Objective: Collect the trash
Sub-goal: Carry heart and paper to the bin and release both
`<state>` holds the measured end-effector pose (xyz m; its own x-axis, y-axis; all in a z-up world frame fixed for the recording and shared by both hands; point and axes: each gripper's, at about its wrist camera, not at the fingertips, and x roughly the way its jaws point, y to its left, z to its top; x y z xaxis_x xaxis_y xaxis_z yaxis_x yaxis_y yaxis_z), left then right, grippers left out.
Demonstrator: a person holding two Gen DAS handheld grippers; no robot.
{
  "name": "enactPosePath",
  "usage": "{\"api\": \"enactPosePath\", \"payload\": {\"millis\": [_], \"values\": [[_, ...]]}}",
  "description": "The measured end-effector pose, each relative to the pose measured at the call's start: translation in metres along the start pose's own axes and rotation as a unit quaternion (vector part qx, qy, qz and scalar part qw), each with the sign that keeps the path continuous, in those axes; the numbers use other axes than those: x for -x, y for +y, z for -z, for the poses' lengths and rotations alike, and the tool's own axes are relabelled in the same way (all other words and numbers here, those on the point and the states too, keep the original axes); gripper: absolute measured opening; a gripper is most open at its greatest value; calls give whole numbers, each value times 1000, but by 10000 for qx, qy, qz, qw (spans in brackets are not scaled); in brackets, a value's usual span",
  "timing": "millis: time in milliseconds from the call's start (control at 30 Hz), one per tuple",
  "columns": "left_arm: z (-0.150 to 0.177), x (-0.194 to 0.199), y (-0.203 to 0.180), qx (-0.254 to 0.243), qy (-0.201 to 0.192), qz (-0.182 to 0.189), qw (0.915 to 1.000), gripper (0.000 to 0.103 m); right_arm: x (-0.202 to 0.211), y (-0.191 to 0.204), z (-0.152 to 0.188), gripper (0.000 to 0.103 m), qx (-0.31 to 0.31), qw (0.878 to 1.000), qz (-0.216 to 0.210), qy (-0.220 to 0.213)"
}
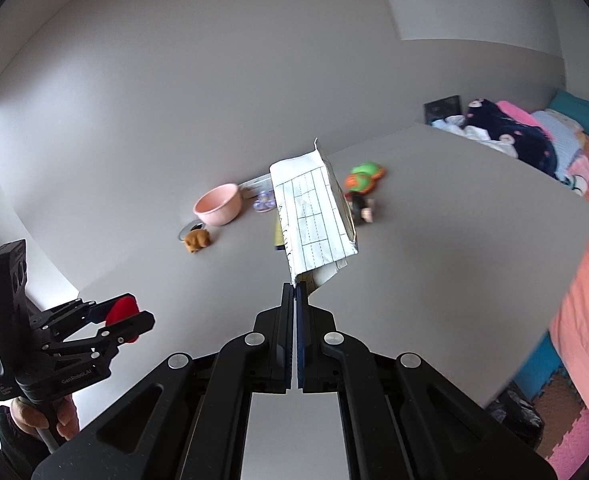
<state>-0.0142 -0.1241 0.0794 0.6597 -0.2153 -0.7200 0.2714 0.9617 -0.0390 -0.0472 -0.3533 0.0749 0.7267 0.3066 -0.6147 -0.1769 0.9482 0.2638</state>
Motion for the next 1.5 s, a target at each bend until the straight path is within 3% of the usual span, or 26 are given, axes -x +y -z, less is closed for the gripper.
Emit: {"api": "enactPosePath", "payload": {"millis": [300, 600, 800, 1100, 1167, 1200, 1233, 1267, 1333, 1500], "values": [[-3, -17, -107, -740, 62, 606, 9954, 47, 71, -67, 32, 2, -506, 9969, 538, -284], [11, -37, -208, -1384, 289, 1217, 9825, 47, 130, -136, 82, 2, -1133, 9858, 1175, -402], [31, -58, -267, -1802, 589, 1456, 9710, 47, 144, -176, 120, 2, -1576, 9761, 1479, -225], [56, -81, -318, -2204, 857, 1578, 9587, 50, 146, -219, 159, 2, -2161, 9608, 1735, 32], [61, -87, -330, -2322, 906, 1456, 9574, 95, 148, -226, 161, 10, -2347, 9543, 1848, 61], [63, -88, -333, -2350, 821, 1371, 9588, 97, 149, -229, 162, 34, -2452, 9505, 1910, 71], [65, -88, -335, -2420, 728, 1250, 9594, 97, 151, -231, 162, 67, -2499, 9480, 1972, 42], [67, -89, -336, -2448, 730, 1215, 9591, 97, 155, -232, 163, 74, -2531, 9436, 2135, -49], [67, -92, -335, -2435, 817, 1258, 9582, 97, 165, -229, 164, 75, -2478, 9379, 2411, -289], [63, -93, -328, -2277, 858, 1293, 9613, 97, 171, -233, 163, 75, -2561, 9378, 2318, -341]]}}
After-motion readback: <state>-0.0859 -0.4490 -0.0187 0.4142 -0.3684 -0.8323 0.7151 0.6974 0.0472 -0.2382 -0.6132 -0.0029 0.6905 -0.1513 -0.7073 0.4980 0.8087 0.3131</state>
